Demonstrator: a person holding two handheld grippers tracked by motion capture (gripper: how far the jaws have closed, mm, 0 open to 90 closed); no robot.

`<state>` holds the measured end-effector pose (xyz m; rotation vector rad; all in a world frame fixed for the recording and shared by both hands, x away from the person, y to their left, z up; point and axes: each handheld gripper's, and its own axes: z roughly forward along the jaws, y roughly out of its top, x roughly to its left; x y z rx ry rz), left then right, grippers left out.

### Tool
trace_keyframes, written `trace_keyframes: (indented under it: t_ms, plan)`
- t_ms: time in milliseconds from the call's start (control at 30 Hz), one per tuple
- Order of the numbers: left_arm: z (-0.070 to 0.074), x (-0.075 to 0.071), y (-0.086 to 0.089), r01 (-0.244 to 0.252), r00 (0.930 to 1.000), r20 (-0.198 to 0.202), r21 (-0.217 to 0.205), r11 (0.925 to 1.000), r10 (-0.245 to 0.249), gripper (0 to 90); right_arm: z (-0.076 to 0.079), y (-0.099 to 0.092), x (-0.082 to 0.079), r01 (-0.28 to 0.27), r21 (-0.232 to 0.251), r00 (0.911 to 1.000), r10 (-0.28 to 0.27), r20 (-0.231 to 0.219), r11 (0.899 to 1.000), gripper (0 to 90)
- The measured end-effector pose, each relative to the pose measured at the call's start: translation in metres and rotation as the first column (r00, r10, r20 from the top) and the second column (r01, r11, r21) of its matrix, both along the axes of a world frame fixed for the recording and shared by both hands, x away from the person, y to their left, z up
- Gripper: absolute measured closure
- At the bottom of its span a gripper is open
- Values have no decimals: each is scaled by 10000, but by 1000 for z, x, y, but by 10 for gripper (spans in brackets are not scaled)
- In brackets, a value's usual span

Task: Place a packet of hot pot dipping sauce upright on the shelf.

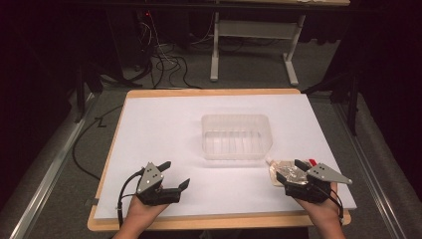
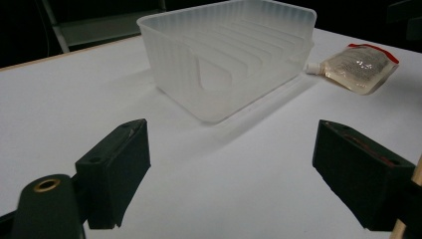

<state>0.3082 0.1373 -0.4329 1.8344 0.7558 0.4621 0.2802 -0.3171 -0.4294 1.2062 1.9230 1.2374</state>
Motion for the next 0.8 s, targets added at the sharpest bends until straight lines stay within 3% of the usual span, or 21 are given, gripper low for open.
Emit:
trace_keyframes:
  t_ms: [167, 400, 600, 800]
  plan:
    - [0, 0, -1, -1, 10000, -36, 126, 9999, 1, 139, -2, -1, 3, 170, -187, 9990, -178, -406, 9997, 180]
    - [0, 1, -3, 262, 9992, -318, 314, 9992, -252, 151, -13, -8, 11, 434, -343, 9910, -473, -1256, 9985, 157]
    - [-2, 0, -6, 430, 9988, -264, 544, 9976, -416, 153, -17, -10, 13, 467, -352, 9872, -515, -1507, 9983, 150]
    - [-4, 0, -8, 434, 9989, -204, 617, 9972, -422, 157, -24, -7, 17, 256, -660, 9816, -375, -1871, 9975, 144]
